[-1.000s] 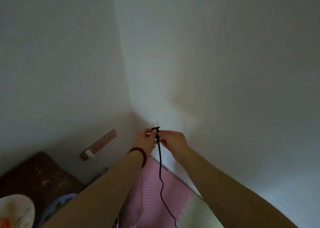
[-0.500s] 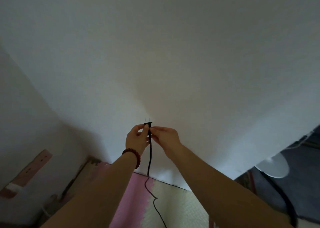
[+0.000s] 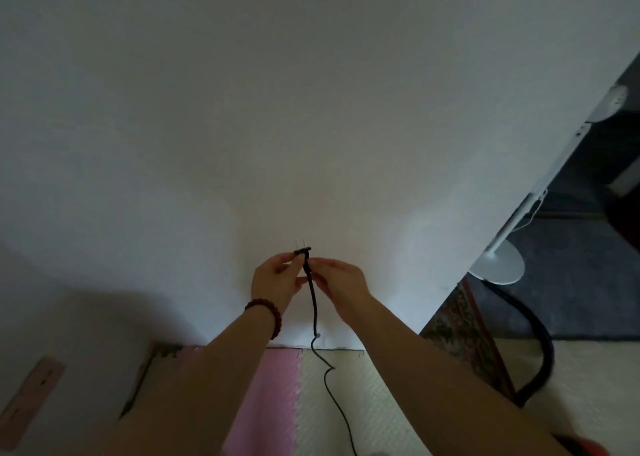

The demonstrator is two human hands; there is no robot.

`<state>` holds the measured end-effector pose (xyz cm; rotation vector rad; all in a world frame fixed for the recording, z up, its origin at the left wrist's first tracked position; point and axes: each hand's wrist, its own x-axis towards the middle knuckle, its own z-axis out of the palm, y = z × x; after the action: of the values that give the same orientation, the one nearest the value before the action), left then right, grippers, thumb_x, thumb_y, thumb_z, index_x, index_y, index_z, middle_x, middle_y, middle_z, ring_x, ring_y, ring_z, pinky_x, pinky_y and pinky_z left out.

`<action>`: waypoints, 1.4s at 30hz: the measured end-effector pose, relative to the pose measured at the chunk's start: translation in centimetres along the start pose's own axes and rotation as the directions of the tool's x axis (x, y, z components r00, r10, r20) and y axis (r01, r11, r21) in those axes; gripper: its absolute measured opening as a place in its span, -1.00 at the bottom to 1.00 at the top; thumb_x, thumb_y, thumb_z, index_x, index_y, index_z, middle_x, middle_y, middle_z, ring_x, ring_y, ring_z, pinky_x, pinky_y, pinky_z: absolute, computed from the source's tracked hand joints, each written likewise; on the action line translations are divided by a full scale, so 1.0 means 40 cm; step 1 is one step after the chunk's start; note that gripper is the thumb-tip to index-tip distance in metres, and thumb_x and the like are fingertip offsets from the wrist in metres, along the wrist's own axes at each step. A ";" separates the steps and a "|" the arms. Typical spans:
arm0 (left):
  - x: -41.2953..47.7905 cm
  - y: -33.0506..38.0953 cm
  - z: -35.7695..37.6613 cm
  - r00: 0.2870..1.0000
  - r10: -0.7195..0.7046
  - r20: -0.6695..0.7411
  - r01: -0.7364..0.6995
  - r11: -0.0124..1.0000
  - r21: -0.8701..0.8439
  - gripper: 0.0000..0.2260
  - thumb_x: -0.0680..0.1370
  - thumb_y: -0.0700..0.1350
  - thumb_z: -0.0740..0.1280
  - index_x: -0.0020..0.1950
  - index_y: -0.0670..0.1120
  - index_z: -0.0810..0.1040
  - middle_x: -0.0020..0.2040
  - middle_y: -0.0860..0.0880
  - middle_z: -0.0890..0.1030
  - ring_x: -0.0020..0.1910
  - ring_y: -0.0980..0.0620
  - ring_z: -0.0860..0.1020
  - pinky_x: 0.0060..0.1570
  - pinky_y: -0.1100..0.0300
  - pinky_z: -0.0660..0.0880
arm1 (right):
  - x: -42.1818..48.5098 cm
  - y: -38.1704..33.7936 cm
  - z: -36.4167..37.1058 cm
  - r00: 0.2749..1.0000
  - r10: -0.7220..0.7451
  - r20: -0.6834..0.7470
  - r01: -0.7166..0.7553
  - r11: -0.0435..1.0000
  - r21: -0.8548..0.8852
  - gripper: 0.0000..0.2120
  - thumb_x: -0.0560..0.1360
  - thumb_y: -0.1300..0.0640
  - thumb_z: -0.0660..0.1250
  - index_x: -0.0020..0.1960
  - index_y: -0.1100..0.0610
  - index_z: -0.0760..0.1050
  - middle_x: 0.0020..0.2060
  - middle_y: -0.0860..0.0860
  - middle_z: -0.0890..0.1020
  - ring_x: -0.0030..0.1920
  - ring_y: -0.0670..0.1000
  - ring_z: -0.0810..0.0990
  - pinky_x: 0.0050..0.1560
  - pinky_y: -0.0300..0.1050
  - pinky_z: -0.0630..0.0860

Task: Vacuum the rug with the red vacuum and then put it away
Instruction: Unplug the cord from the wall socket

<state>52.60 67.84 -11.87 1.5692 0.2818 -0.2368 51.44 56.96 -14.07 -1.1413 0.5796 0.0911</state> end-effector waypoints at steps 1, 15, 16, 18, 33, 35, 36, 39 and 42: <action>-0.001 -0.001 -0.027 1.000 -0.003 0.002 0.003 1.000 0.005 -0.95 0.53 -0.16 0.35 -0.03 -0.09 0.58 -0.13 -0.07 0.62 -0.20 0.04 0.63 -0.25 0.31 0.54 | -0.008 0.015 0.022 1.000 0.006 -0.006 -0.006 1.000 0.006 -0.93 0.43 0.28 0.44 -0.09 0.21 0.64 -0.07 0.17 0.69 0.00 0.07 0.66 0.05 -0.19 0.57; -0.004 0.005 -0.156 0.937 -0.053 0.345 0.015 0.993 0.113 -0.93 0.49 -0.09 0.40 -0.08 -0.08 0.60 -0.14 0.01 0.63 -0.20 0.08 0.59 -0.25 0.33 0.48 | -0.148 0.092 0.126 0.974 -0.079 -0.214 0.091 0.995 0.048 -0.74 0.46 0.30 0.39 0.15 0.29 0.56 0.00 0.16 0.65 0.01 0.02 0.63 0.01 -0.25 0.55; -0.009 0.000 -0.147 0.926 -0.066 0.371 0.021 0.992 0.123 -0.93 0.49 -0.09 0.40 -0.10 -0.07 0.60 -0.14 0.01 0.62 -0.19 0.09 0.58 -0.23 0.31 0.48 | -0.162 0.093 0.119 0.970 -0.075 -0.233 0.094 0.993 0.073 -0.74 0.47 0.30 0.38 0.15 0.29 0.56 0.00 0.16 0.65 -0.02 0.01 0.62 -0.01 -0.27 0.55; -0.025 -0.008 -0.125 0.911 -0.080 0.404 0.036 0.993 0.116 -0.94 0.49 -0.09 0.41 -0.13 -0.06 0.59 -0.14 0.02 0.62 -0.18 0.09 0.58 -0.22 0.30 0.49 | -0.190 0.099 0.097 0.962 -0.059 -0.267 0.088 0.992 0.096 -0.74 0.48 0.28 0.38 0.16 0.30 0.55 -0.03 0.15 0.64 -0.08 -0.03 0.62 -0.08 -0.31 0.55; -0.252 -0.054 0.068 0.649 -0.148 0.746 0.010 0.982 0.186 -0.91 0.54 -0.15 0.33 -0.12 -0.12 0.61 -0.17 0.02 0.62 -0.14 0.06 0.56 -0.25 0.32 0.45 | -0.439 0.131 -0.109 0.764 -0.117 -0.635 0.157 0.988 0.006 -0.70 0.51 0.06 0.36 0.12 0.26 0.57 -0.07 0.13 0.64 -0.13 -0.02 0.58 -0.13 -0.29 0.55; -0.282 -0.057 0.085 0.625 -0.155 0.765 -0.001 0.980 0.199 -0.91 0.55 -0.17 0.32 -0.09 -0.14 0.60 -0.20 0.01 0.60 -0.18 0.09 0.55 -0.33 0.37 0.45 | -0.461 0.137 -0.132 0.756 -0.100 -0.647 0.171 0.984 0.047 -0.70 0.51 0.07 0.37 0.12 0.27 0.57 0.01 0.18 0.65 -0.08 0.00 0.60 -0.12 -0.30 0.55; -0.293 -0.063 0.095 0.616 -0.150 0.773 -0.028 0.977 0.211 -0.91 0.55 -0.16 0.32 -0.11 -0.12 0.60 -0.20 0.01 0.61 -0.16 0.07 0.56 -0.32 0.37 0.46 | -0.474 0.138 -0.143 0.750 -0.099 -0.654 0.185 0.981 0.064 -0.72 0.51 0.08 0.37 0.10 0.27 0.58 0.04 0.19 0.64 -0.07 0.01 0.60 -0.13 -0.31 0.55; -0.330 -0.084 0.133 0.589 -0.143 0.795 -0.117 0.959 0.259 -0.89 0.53 -0.08 0.34 -0.18 0.00 0.61 -0.13 0.02 0.63 -0.02 -0.01 0.58 -0.05 0.19 0.51 | -0.517 0.146 -0.187 0.741 -0.090 -0.665 0.216 0.970 0.109 -0.75 0.51 0.15 0.36 0.07 0.34 0.58 0.08 0.30 0.61 -0.17 0.02 0.59 -0.23 -0.31 0.55; -0.384 -0.115 0.180 0.558 -0.156 0.815 -0.179 0.936 0.302 -0.91 0.50 -0.02 0.37 -0.19 0.05 0.61 -0.08 0.00 0.65 0.02 -0.02 0.58 0.11 0.08 0.51 | -0.572 0.156 -0.245 0.735 -0.067 -0.675 0.239 0.957 0.164 -0.76 0.53 0.24 0.32 0.08 0.43 0.54 0.10 0.39 0.56 -0.33 -0.01 0.55 -0.40 -0.32 0.55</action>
<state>36.78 60.22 -11.39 1.6244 -0.5723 -1.0481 25.97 56.10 -11.12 -0.9584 1.0973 -0.5514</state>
